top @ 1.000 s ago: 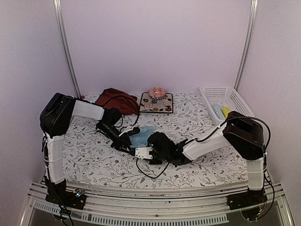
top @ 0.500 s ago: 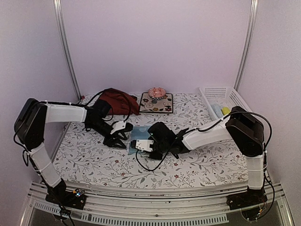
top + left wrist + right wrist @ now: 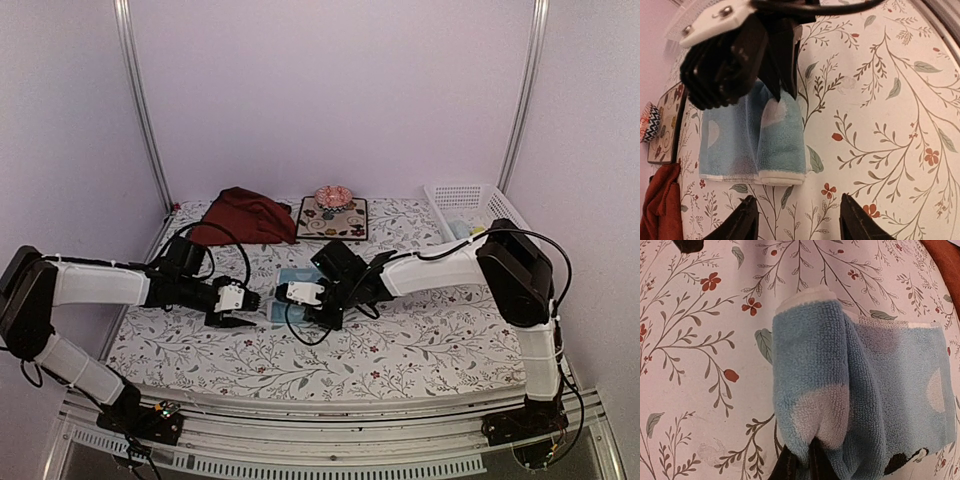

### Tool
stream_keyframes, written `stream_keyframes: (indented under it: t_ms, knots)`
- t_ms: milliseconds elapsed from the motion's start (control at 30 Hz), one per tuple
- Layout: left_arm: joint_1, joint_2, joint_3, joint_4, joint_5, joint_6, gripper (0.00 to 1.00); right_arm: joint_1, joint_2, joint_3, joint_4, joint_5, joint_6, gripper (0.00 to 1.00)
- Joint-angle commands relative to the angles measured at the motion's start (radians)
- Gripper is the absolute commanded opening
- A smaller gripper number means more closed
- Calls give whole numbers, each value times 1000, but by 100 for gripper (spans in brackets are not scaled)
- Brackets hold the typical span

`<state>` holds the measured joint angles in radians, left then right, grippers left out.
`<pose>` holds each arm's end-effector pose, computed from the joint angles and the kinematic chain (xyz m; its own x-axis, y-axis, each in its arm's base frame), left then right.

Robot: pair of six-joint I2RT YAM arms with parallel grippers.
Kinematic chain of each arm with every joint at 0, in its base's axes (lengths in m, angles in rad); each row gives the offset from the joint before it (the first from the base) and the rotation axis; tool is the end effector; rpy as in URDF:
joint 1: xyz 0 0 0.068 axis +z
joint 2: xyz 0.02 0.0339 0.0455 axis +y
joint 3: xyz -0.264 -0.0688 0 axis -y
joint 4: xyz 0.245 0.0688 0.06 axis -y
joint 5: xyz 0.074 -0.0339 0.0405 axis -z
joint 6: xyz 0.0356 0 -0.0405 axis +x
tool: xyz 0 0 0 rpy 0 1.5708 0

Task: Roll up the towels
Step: Roll the towel at the center of the board.

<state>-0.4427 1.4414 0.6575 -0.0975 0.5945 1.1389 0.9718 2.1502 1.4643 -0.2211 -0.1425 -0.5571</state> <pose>0.2333 -0.1327 0.1649 0.3228 0.6796 -0.6588 0.9165 -0.0507 0.3968 0.2549 0.3823 0.1396 0.0814 -0.8090 -0.5821 -0.9706 0.0684 -0.2308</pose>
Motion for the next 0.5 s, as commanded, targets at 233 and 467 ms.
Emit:
stream_keyframes:
  t_ms: [233,467]
  knots:
    - [-52,2,-145,401,-62,175,54,-74,86,188,-249,-240,84,8]
    - [-132,99,-148,513,-156,227,53,-90,129,273,-329,-312,96,8]
